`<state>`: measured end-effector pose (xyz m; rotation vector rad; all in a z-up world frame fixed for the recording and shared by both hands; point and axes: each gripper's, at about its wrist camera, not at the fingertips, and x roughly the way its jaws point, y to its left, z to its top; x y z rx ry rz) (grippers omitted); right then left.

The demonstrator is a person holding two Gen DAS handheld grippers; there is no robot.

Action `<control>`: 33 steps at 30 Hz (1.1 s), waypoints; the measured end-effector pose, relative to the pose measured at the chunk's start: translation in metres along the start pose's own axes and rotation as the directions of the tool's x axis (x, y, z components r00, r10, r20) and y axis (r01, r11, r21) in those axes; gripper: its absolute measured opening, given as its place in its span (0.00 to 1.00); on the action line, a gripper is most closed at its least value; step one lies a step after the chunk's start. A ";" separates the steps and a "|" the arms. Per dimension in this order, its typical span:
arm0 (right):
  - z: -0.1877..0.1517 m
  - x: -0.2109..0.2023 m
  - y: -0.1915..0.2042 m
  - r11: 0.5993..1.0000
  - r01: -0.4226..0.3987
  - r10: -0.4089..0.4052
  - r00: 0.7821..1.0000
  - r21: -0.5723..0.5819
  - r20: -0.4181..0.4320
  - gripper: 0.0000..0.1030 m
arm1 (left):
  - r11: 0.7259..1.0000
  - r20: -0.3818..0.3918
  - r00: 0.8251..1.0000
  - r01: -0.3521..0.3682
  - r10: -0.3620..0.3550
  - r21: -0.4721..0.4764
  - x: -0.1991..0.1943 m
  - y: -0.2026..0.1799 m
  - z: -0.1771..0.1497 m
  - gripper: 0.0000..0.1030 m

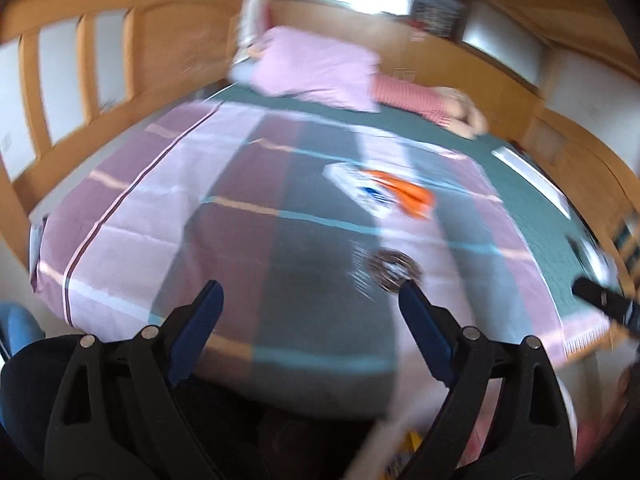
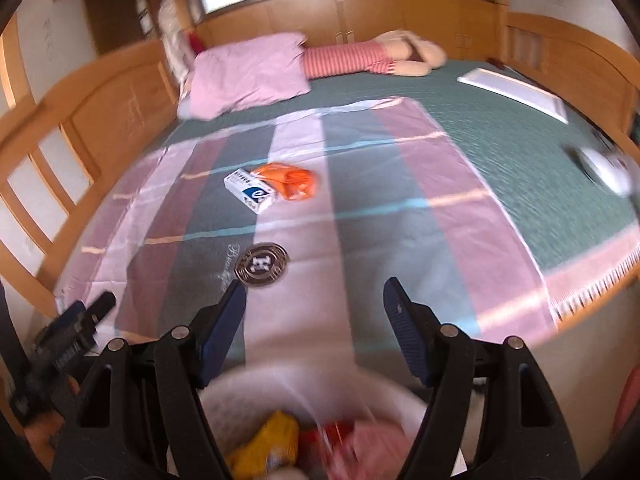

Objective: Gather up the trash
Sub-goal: 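Move both grippers back over the orange bag and ointment box, then grasp the orange bag with the right gripper while the left grasps the white ointment box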

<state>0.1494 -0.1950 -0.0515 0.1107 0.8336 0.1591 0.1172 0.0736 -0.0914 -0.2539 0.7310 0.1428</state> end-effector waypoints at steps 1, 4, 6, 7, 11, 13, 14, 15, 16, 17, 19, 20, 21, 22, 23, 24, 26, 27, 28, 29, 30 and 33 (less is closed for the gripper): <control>0.009 0.016 0.008 0.999 -0.023 0.023 1.000 -0.022 -0.016 0.68 | 0.999 -0.020 1.000 -0.024 0.023 -0.035 0.016 0.008 0.012 0.86; 0.038 0.072 0.041 0.991 -0.101 0.094 0.993 -0.090 -0.078 0.68 | 0.991 -0.034 0.995 -0.099 0.096 -0.088 0.054 0.024 0.042 0.86; 0.055 0.116 0.069 0.976 -0.143 0.121 0.983 -0.165 -0.140 0.68 | 0.984 -0.039 0.987 -0.159 0.156 -0.085 0.080 0.030 0.059 0.87; 0.064 0.141 0.082 0.967 -0.159 0.125 0.977 -0.199 -0.175 0.68 | 0.981 -0.047 0.984 -0.173 0.170 -0.082 0.088 0.032 0.062 0.88; 0.093 0.223 0.111 0.949 -0.138 0.067 0.967 -0.284 -0.248 0.68 | 0.973 -0.165 0.969 -0.204 0.184 -0.111 0.125 0.046 0.058 0.88; 0.106 0.262 0.120 0.939 -0.114 0.022 0.961 -0.323 -0.274 0.68 | 0.969 -0.226 0.968 -0.155 0.110 -0.194 0.136 0.055 0.052 0.88; 0.113 0.285 0.123 0.934 -0.097 -0.007 0.957 -0.343 -0.289 0.68 | 0.965 -0.234 0.968 -0.148 0.095 -0.219 0.138 0.057 0.051 0.88; 0.117 0.296 0.122 0.931 -0.086 -0.025 0.954 -0.354 -0.297 0.68 | 0.959 -0.237 0.967 -0.156 0.098 -0.238 0.139 0.060 0.051 0.88; 0.121 0.307 0.123 0.928 -0.075 -0.043 0.952 -0.366 -0.305 0.68 | 0.956 -0.238 0.966 -0.162 0.103 -0.246 0.140 0.061 0.050 0.88; 0.124 0.318 0.123 0.924 -0.066 -0.059 0.948 -0.376 -0.312 0.68 | 0.952 -0.240 0.965 -0.164 0.102 -0.257 0.141 0.064 0.050 0.88; 0.128 0.335 0.120 0.925 -0.074 -0.062 0.939 -0.373 -0.339 0.68 | 0.943 -0.251 0.964 -0.161 0.087 -0.292 0.143 0.071 0.050 0.88; 0.127 0.342 0.117 0.929 -0.087 -0.054 0.930 -0.359 -0.363 0.62 | 0.939 -0.256 0.963 -0.160 0.082 -0.303 0.144 0.072 0.048 0.88; 0.124 0.343 0.116 0.931 -0.100 -0.038 0.929 -0.350 -0.367 0.52 | 0.935 -0.263 0.962 -0.162 0.078 -0.315 0.144 0.073 0.046 0.88; 0.121 0.339 0.115 0.935 -0.120 -0.008 0.933 -0.333 -0.361 0.48 | 0.929 -0.270 0.960 -0.168 0.078 -0.329 0.146 0.077 0.044 0.88; 0.118 0.334 0.113 0.941 -0.146 0.025 0.928 -0.305 -0.371 0.41 | 0.922 -0.275 0.958 -0.176 0.081 -0.345 0.146 0.080 0.043 0.88; 0.114 0.329 0.112 0.945 -0.172 0.054 0.920 -0.278 -0.387 0.39 | 0.910 -0.274 0.958 -0.186 0.085 -0.370 0.145 0.084 0.041 0.88; 0.101 0.314 0.114 0.945 -0.248 0.137 0.892 -0.214 -0.431 0.39 | 0.882 -0.260 0.962 -0.196 0.088 -0.428 0.140 0.093 0.039 0.88; 0.091 0.305 0.118 0.932 -0.307 0.191 0.866 -0.190 -0.462 0.39 | 0.867 -0.248 0.964 -0.203 0.096 -0.455 0.136 0.099 0.038 0.88; 0.079 0.293 0.125 0.910 -0.378 0.248 0.827 -0.172 -0.505 0.39 | 0.854 -0.237 0.966 -0.212 0.107 -0.476 0.133 0.104 0.037 0.88; 0.073 0.286 0.129 0.893 -0.419 0.275 0.799 -0.166 -0.535 0.41 | 0.844 -0.232 0.966 -0.218 0.114 -0.490 0.130 0.107 0.036 0.88; 0.066 0.276 0.135 0.871 -0.460 0.295 0.771 -0.172 -0.564 0.49 | 0.832 -0.226 0.967 -0.223 0.120 -0.509 0.128 0.111 0.034 0.88; 0.083 0.243 0.131 0.847 -0.473 0.321 0.819 -0.242 -0.475 0.63 | 0.823 -0.236 0.965 -0.226 0.115 -0.522 0.129 0.113 0.032 0.88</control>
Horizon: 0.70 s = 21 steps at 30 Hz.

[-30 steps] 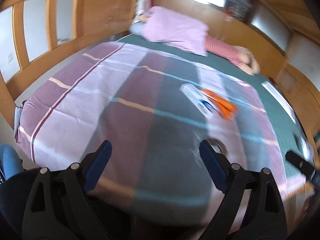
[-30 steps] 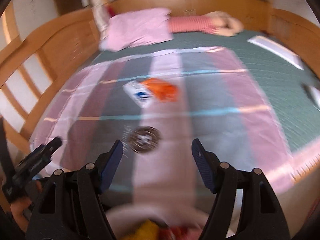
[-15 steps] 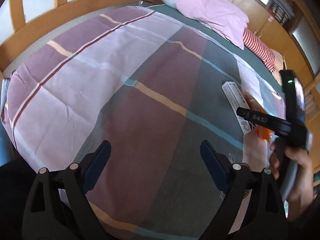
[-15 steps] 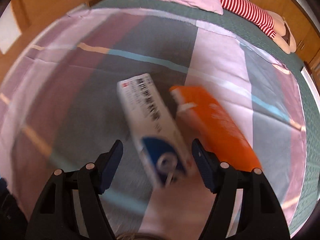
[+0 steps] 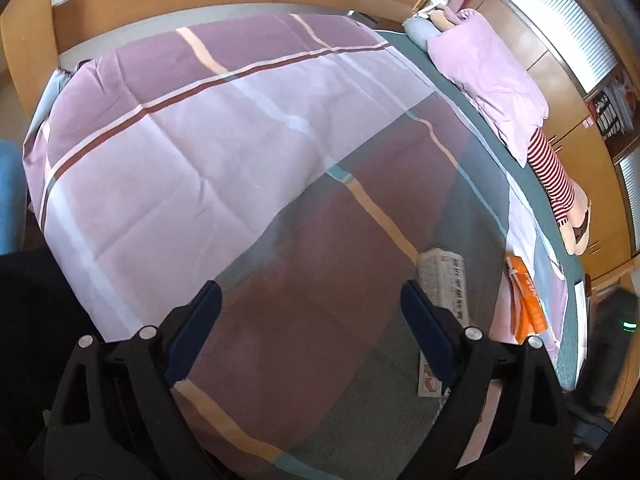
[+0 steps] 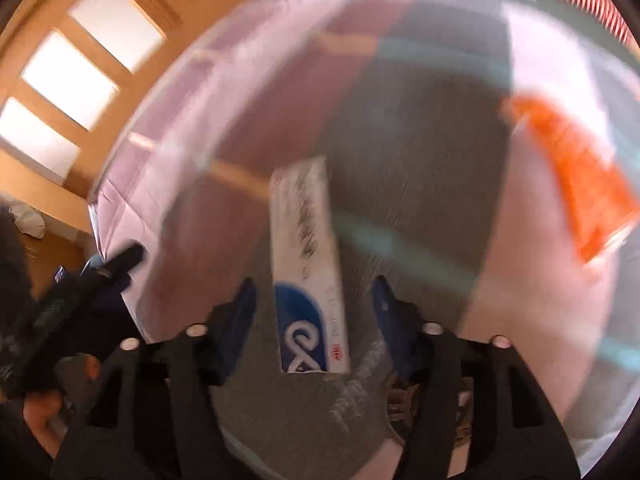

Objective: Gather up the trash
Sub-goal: 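Grasp the orange bag with the right gripper while the left grasps the white ointment box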

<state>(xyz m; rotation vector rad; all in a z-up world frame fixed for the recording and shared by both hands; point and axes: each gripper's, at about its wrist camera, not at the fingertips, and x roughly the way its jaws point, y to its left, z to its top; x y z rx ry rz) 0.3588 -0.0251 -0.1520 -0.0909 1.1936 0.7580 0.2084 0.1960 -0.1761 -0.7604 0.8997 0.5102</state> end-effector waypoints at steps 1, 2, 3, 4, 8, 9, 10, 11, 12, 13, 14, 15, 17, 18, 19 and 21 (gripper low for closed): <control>0.006 -0.018 -0.005 0.999 0.053 -0.052 0.995 -0.009 0.080 0.65 | 1.000 -0.009 1.000 0.000 0.000 0.007 0.002 -0.001 -0.001 0.88; 0.015 -0.028 -0.014 0.993 0.121 -0.121 0.983 0.006 0.136 0.71 | 1.000 -0.020 1.000 0.002 -0.002 0.017 0.004 -0.003 -0.002 0.88; 0.027 -0.039 -0.030 0.970 0.239 -0.243 0.950 0.046 0.197 0.76 | 0.999 -0.033 0.999 0.008 -0.007 0.033 0.007 -0.008 -0.003 0.88; 0.040 -0.044 -0.052 0.940 0.326 -0.341 0.912 0.102 0.228 0.77 | 0.998 -0.046 0.999 0.020 -0.018 0.052 0.009 -0.013 -0.005 0.88; 0.063 -0.025 -0.139 0.868 0.381 -0.425 0.902 0.318 0.077 0.78 | 0.991 -0.073 0.996 0.052 -0.043 0.123 0.014 -0.028 -0.013 0.88; 0.062 -0.018 -0.154 0.866 0.351 -0.390 0.920 0.356 0.040 0.78 | 0.989 -0.074 0.996 0.051 -0.041 0.137 0.015 -0.031 -0.013 0.88; 0.060 -0.011 -0.163 0.869 0.319 -0.350 0.936 0.377 0.016 0.78 | 0.989 -0.076 0.996 0.055 -0.045 0.140 0.016 -0.033 -0.015 0.88; 0.055 -0.001 -0.167 0.884 0.258 -0.280 0.960 0.389 -0.001 0.78 | 0.989 -0.079 0.996 0.060 -0.049 0.138 0.017 -0.033 -0.015 0.88; 0.052 0.005 -0.165 0.896 0.226 -0.241 0.971 0.381 -0.010 0.78 | 0.989 -0.082 0.995 0.063 -0.053 0.131 0.018 -0.034 -0.015 0.88; 0.049 0.011 -0.159 0.908 0.224 -0.235 0.972 0.354 -0.014 0.75 | 0.990 -0.089 0.994 0.067 -0.056 0.124 0.019 -0.035 -0.016 0.88; 0.048 0.013 -0.152 0.915 0.236 -0.248 0.969 0.328 -0.004 0.63 | 0.990 -0.094 0.994 0.070 -0.059 0.121 0.021 -0.034 -0.016 0.88; 0.044 0.013 -0.143 0.920 0.245 -0.260 0.966 0.305 0.010 0.59 | 0.990 -0.106 0.993 0.074 -0.061 0.121 0.023 -0.036 -0.017 0.88; 0.037 0.009 -0.137 0.923 0.217 -0.235 0.972 0.319 0.021 0.50 | 0.989 -0.124 0.990 0.079 -0.063 0.128 0.026 -0.038 -0.020 0.88; 0.032 0.005 -0.134 0.925 0.191 -0.211 0.977 0.328 0.028 0.44 | 0.988 -0.136 0.989 0.081 -0.063 0.130 0.029 -0.040 -0.020 0.88; 0.027 0.003 -0.132 0.926 0.178 -0.199 0.979 0.331 0.031 0.42 | 0.989 -0.141 0.988 0.080 -0.062 0.128 0.031 -0.041 -0.019 0.88; 0.010 -0.003 -0.120 0.929 0.158 -0.172 0.985 0.335 0.014 0.38 | 0.989 -0.152 0.986 0.085 -0.066 0.119 0.035 -0.045 -0.019 0.88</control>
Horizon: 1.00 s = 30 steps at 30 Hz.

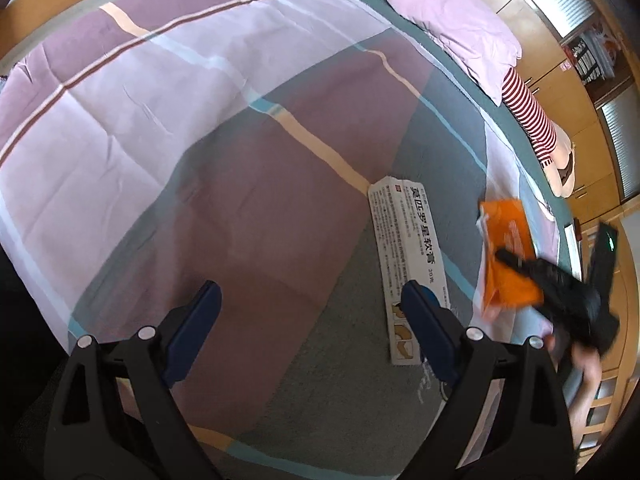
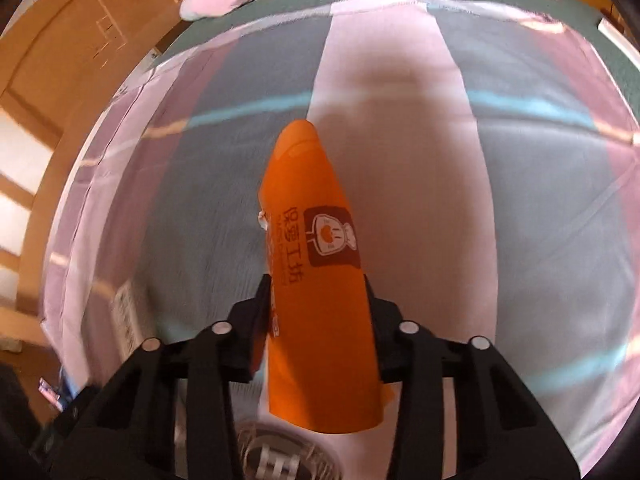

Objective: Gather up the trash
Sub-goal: 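Grasp the orange bag with the right gripper while the left grasps the white ointment box, then carry both items over the wastebasket and open both grippers to drop them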

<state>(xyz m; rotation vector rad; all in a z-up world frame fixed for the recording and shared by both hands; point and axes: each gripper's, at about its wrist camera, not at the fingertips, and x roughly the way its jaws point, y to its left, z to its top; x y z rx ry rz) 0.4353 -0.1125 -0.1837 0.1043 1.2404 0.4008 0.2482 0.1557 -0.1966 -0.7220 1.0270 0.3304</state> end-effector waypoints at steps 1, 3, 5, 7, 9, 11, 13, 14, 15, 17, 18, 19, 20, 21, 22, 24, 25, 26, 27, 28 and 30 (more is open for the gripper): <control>-0.009 -0.001 0.005 1.000 0.001 -0.001 1.000 -0.001 -0.010 0.38 | 1.000 -0.021 1.000 0.014 -0.014 0.016 0.005 -0.007 -0.001 0.90; -0.031 -0.013 0.007 1.000 0.010 -0.010 1.000 0.006 -0.027 0.37 | 0.994 -0.070 0.997 0.045 -0.038 0.104 0.016 -0.030 -0.005 0.91; -0.049 -0.029 0.006 0.998 0.066 -0.065 0.998 0.017 -0.024 0.37 | 0.977 -0.079 0.997 0.032 -0.015 0.212 0.025 -0.055 -0.011 0.91; -0.075 -0.053 0.010 0.986 0.165 -0.165 0.986 -0.010 0.012 0.37 | 0.957 -0.058 0.998 0.007 0.010 0.290 0.035 -0.078 -0.016 0.91; -0.099 -0.076 0.011 0.985 0.175 -0.174 0.984 -0.014 0.047 0.37 | 0.939 -0.042 0.998 -0.027 0.044 0.342 0.047 -0.093 -0.015 0.91; -0.121 -0.099 0.009 0.990 0.140 -0.140 0.987 0.006 0.077 0.37 | 0.926 -0.026 0.996 -0.071 0.086 0.370 0.056 -0.101 -0.014 0.90; -0.143 -0.121 0.008 0.993 0.116 -0.119 0.986 0.034 0.115 0.37 | 0.914 0.041 0.994 -0.110 0.103 0.390 0.057 -0.106 -0.014 0.74; -0.154 -0.133 0.006 0.992 0.115 -0.120 0.983 0.048 0.137 0.37 | 0.904 0.061 0.992 -0.130 0.115 0.407 0.057 -0.106 -0.014 0.62; -0.167 -0.144 0.004 0.991 0.117 -0.126 0.979 0.060 0.161 0.37 | 0.891 0.080 0.988 -0.152 0.130 0.428 0.057 -0.108 -0.015 0.59; -0.186 -0.158 0.002 0.989 0.123 -0.138 0.970 0.082 0.200 0.37 | 0.885 0.094 0.988 -0.151 0.122 0.440 0.055 -0.105 -0.016 0.43; -0.196 -0.162 0.003 0.988 0.124 -0.142 0.966 0.096 0.215 0.37 | 0.889 0.098 0.988 -0.147 0.115 0.433 0.052 -0.102 -0.015 0.39; -0.206 -0.164 0.004 0.987 0.121 -0.143 0.964 0.108 0.226 0.37 | 0.889 0.104 0.988 -0.151 0.117 0.433 0.051 -0.099 -0.014 0.39; -0.211 -0.164 0.005 0.986 0.122 -0.147 0.961 0.116 0.236 0.37 | 0.887 0.114 0.986 -0.161 0.123 0.434 0.049 -0.095 -0.015 0.39; -0.220 -0.167 0.006 0.985 0.123 -0.151 0.957 0.124 0.249 0.37 | 0.884 0.126 0.983 -0.173 0.131 0.434 0.043 -0.090 -0.017 0.39; -0.228 -0.170 0.006 0.985 0.118 -0.148 0.954 0.129 0.259 0.37 | 0.885 0.130 0.983 -0.174 0.130 0.432 0.038 -0.085 -0.020 0.39; -0.241 -0.176 0.009 0.985 0.096 -0.133 0.948 0.140 0.289 0.37 | 0.891 0.125 0.986 -0.153 0.109 0.428 0.028 -0.077 -0.026 0.39; -0.245 -0.179 0.010 0.986 0.091 -0.131 0.943 0.142 0.305 0.37 | 0.892 0.129 0.986 -0.148 0.101 0.428 0.024 -0.075 -0.028 0.39; -0.248 -0.182 0.012 0.985 0.091 -0.134 0.937 0.145 0.322 0.37 | 0.892 0.138 0.986 -0.143 0.092 0.429 0.019 -0.074 -0.031 0.39; -0.250 -0.186 0.013 0.984 0.089 -0.136 0.933 0.151 0.335 0.37 | 0.890 0.157 0.984 -0.141 0.079 0.435 0.012 -0.073 -0.034 0.39; -0.250 -0.188 0.013 0.984 0.083 -0.132 0.931 0.156 0.341 0.37 | 0.885 0.187 0.980 -0.142 0.064 0.443 0.002 -0.071 -0.037 0.39; -0.254 -0.198 0.014 0.984 0.060 -0.118 0.925 0.166 0.361 0.37 | 0.878 0.244 0.969 -0.146 0.035 0.456 -0.018 -0.067 -0.046 0.39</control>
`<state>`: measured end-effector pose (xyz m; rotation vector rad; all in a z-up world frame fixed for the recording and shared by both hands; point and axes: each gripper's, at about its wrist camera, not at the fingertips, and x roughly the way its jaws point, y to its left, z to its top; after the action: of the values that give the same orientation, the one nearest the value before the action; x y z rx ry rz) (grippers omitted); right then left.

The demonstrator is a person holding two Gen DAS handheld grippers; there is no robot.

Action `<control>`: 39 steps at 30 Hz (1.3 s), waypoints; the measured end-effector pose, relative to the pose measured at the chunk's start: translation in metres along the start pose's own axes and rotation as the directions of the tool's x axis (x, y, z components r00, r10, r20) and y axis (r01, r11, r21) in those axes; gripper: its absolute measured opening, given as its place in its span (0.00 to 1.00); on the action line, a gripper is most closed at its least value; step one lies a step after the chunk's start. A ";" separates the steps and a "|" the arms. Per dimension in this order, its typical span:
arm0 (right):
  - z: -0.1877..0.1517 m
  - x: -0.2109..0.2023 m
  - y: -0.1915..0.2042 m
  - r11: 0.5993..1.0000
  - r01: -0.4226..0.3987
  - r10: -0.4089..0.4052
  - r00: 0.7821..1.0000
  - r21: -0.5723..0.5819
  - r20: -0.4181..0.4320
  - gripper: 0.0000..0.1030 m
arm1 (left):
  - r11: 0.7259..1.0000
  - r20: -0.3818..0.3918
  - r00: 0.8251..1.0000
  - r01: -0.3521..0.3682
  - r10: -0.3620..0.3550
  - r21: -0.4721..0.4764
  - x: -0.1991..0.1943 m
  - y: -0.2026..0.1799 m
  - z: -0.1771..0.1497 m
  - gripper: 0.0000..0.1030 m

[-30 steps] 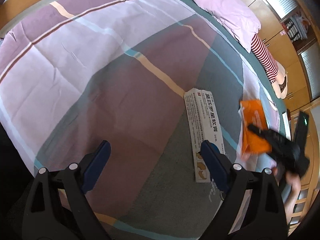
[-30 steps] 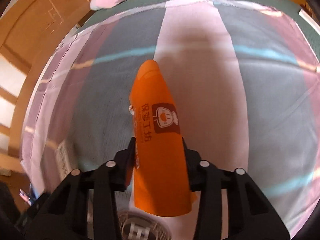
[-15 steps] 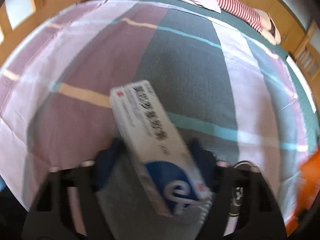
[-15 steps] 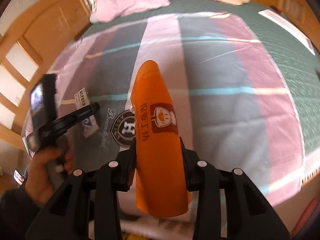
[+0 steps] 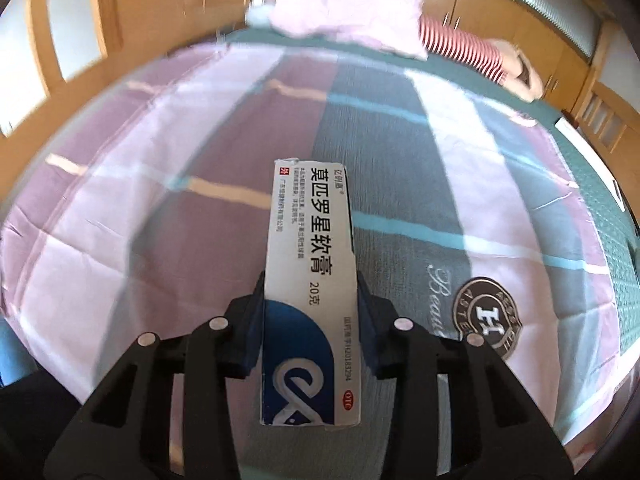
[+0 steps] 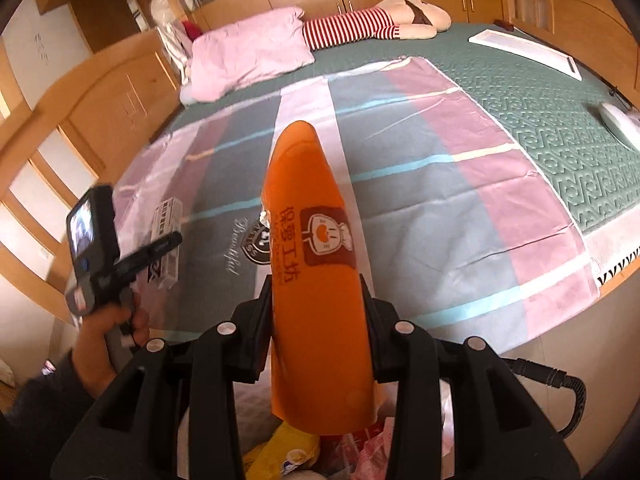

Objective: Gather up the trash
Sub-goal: 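Carry both items over the wastebasket and open both grippers to drop them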

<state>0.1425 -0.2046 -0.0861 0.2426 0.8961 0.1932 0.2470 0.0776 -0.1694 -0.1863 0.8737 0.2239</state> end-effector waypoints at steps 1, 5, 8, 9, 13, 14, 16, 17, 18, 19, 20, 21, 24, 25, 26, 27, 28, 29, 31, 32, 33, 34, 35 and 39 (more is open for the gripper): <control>0.000 -0.005 0.000 1.000 -0.005 0.005 1.000 0.003 0.009 0.37 | 1.000 0.016 1.000 0.005 -0.005 -0.002 -0.008 0.002 -0.003 0.39; -0.005 -0.027 0.004 1.000 -0.018 0.019 0.999 -0.006 0.048 0.37 | 0.998 0.065 0.997 0.046 -0.043 -0.045 -0.048 0.020 -0.029 0.39; -0.014 -0.039 0.006 1.000 -0.011 0.012 0.998 -0.019 0.065 0.37 | 0.992 0.095 0.991 0.102 -0.095 -0.070 -0.082 0.028 -0.044 0.39; -0.017 -0.042 0.007 1.000 -0.010 0.011 0.998 -0.019 0.066 0.37 | 0.992 0.108 0.989 0.110 -0.103 -0.054 -0.096 0.027 -0.047 0.39; -0.026 -0.061 0.007 1.000 -0.016 0.018 0.996 -0.018 0.092 0.37 | 0.988 0.195 0.969 0.153 -0.150 -0.001 -0.153 0.020 -0.056 0.39; -0.027 -0.068 0.006 1.000 -0.014 0.016 0.995 -0.018 0.101 0.37 | 0.987 0.217 0.963 0.158 -0.158 0.016 -0.167 0.017 -0.060 0.39; -0.031 -0.080 0.006 1.000 -0.008 0.010 0.993 -0.017 0.117 0.37 | 0.985 0.242 0.955 0.166 -0.170 0.036 -0.187 0.014 -0.067 0.39; -0.033 -0.088 0.006 1.000 -0.004 0.006 0.992 -0.019 0.129 0.37 | 0.985 0.252 0.952 0.169 -0.175 0.044 -0.195 0.013 -0.071 0.39; -0.035 -0.095 0.006 1.000 0.001 0.002 0.990 -0.022 0.142 0.37 | 0.983 0.266 0.947 0.172 -0.182 0.059 -0.207 0.010 -0.077 0.39; -0.037 -0.102 0.006 1.000 0.005 -0.001 0.988 -0.025 0.154 0.37 | 0.982 0.274 0.943 0.177 -0.188 0.067 -0.215 0.010 -0.083 0.39; -0.040 -0.109 0.005 1.000 0.005 0.000 0.986 -0.029 0.166 0.37 | 0.980 0.277 0.940 0.185 -0.199 0.077 -0.222 0.008 -0.089 0.39; -0.044 -0.117 0.004 0.999 -0.003 0.009 0.984 -0.034 0.178 0.37 | 0.974 0.272 0.936 0.205 -0.223 0.093 -0.230 0.004 -0.097 0.39; -0.054 -0.129 0.001 0.999 -0.012 0.020 0.982 -0.042 0.186 0.37 | 0.966 0.251 0.935 0.223 -0.251 0.132 -0.242 -0.007 -0.115 0.39; -0.057 -0.134 0.000 0.999 -0.006 0.015 0.982 -0.045 0.188 0.37 | 0.964 0.248 0.935 0.225 -0.254 0.143 -0.247 -0.010 -0.119 0.39; -0.060 -0.138 -0.002 0.999 -0.003 0.012 0.982 -0.048 0.190 0.37 | 0.963 0.248 0.934 0.225 -0.257 0.150 -0.251 -0.011 -0.121 0.39; -0.061 -0.141 -0.003 0.999 -0.001 0.011 0.981 -0.051 0.192 0.37 | 0.962 0.255 0.932 0.223 -0.258 0.157 -0.256 -0.013 -0.124 0.39; -0.063 -0.144 -0.004 0.999 0.001 0.009 0.981 -0.053 0.195 0.37 | 0.962 0.266 0.929 0.219 -0.256 0.163 -0.262 -0.014 -0.125 0.39; -0.065 -0.148 -0.006 0.999 0.002 0.008 0.980 -0.052 0.197 0.37 | 0.963 0.275 0.927 0.215 -0.254 0.166 -0.265 -0.015 -0.125 0.39; -0.068 -0.151 -0.009 0.999 0.003 0.007 0.981 -0.052 0.194 0.37 | 0.963 0.306 0.919 0.204 -0.250 0.175 -0.276 -0.018 -0.125 0.39; -0.070 -0.152 -0.011 0.999 0.004 0.006 0.981 -0.052 0.192 0.37 | 0.963 0.321 0.914 0.199 -0.249 0.181 -0.281 -0.019 -0.125 0.39; -0.072 -0.151 -0.011 0.999 0.007 0.003 0.982 -0.053 0.191 0.37 | 0.963 0.329 0.911 0.198 -0.250 0.184 -0.283 -0.020 -0.125 0.39; -0.073 -0.150 -0.012 0.999 0.011 -0.001 0.982 -0.054 0.189 0.37 | 0.962 0.337 0.906 0.198 -0.254 0.190 -0.287 -0.022 -0.127 0.39; -0.075 -0.148 -0.013 0.999 0.015 -0.006 0.983 -0.052 0.184 0.37 | 0.959 0.343 0.903 0.200 -0.260 0.200 -0.290 -0.024 -0.128 0.39; -0.081 -0.143 -0.015 0.999 0.010 -0.001 0.986 -0.051 0.169 0.37 | 0.956 0.374 0.890 0.186 -0.262 0.229 -0.300 -0.028 -0.134 0.39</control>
<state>-0.0076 -0.2466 -0.0322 0.2052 0.7221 0.1876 -0.0299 -0.0185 -0.0191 -0.0600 0.4528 -0.0410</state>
